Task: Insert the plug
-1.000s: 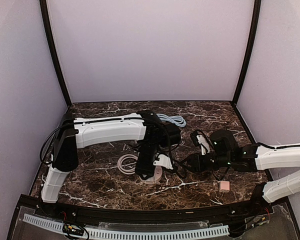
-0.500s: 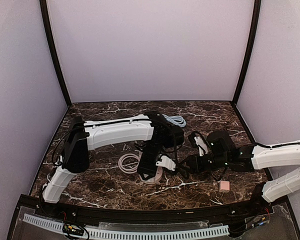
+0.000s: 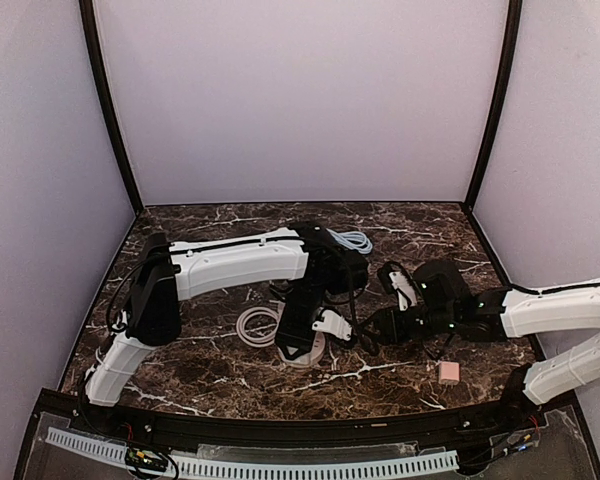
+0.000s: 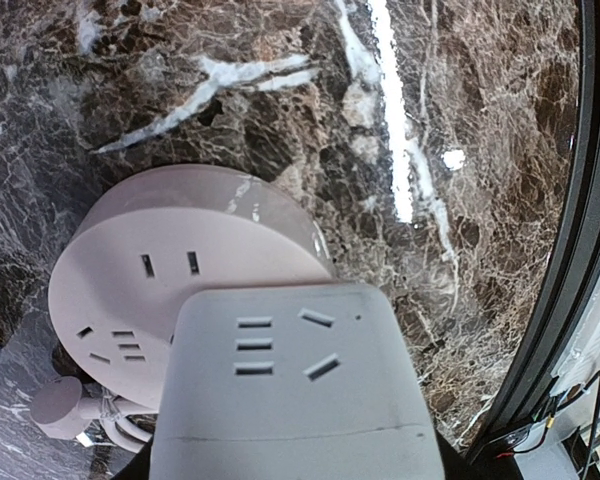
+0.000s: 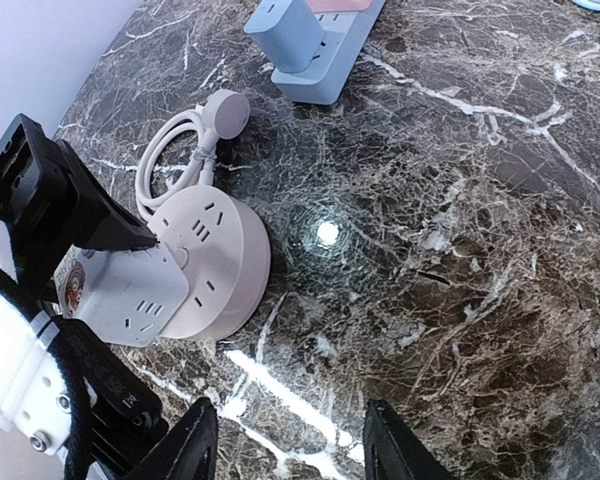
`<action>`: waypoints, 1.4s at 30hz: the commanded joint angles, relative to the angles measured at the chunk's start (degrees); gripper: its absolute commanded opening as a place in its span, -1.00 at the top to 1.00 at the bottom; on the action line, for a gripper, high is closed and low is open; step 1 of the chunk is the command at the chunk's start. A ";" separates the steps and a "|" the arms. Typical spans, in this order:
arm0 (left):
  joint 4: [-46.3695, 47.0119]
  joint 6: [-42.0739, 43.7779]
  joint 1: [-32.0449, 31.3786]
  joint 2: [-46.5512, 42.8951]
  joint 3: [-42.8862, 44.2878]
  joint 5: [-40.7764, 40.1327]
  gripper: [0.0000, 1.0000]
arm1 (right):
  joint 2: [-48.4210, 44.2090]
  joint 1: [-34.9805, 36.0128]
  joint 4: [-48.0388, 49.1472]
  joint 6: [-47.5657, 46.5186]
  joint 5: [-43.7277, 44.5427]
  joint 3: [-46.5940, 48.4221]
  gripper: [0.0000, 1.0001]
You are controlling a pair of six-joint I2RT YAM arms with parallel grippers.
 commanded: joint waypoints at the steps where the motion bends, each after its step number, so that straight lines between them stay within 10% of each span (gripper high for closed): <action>1: 6.95 -0.13 1.63 4.77 -4.38 -3.16 0.98 | 0.66 -0.73 1.74 -0.62 0.22 1.03 0.03; 15: 11.34 -4.39 1.52 -0.83 -8.30 -4.26 0.71 | 0.05 -1.04 1.76 -0.55 -0.51 0.92 0.02; 16: 11.63 -5.08 1.54 -1.42 -8.03 -4.38 -0.13 | -0.12 -1.04 1.73 -0.44 -0.57 0.89 0.03; 17: 11.78 -5.36 1.54 -2.70 -7.98 -4.53 -0.55 | -0.27 -1.04 1.72 -0.35 -0.53 0.83 0.03; 19: 11.73 -6.37 1.54 -4.41 -7.58 -5.18 -0.92 | -0.69 -1.09 1.71 -0.20 -0.72 0.80 0.03; 32: 14.99 -16.01 1.54 -18.51 -11.25 -6.85 -0.98 | -0.84 -1.04 1.54 0.97 0.96 1.80 0.01; 42: 35.17 -39.98 1.69 -37.24 -39.79 -15.61 -0.98 | 9.65 -1.00 10.38 0.22 -4.40 4.08 0.05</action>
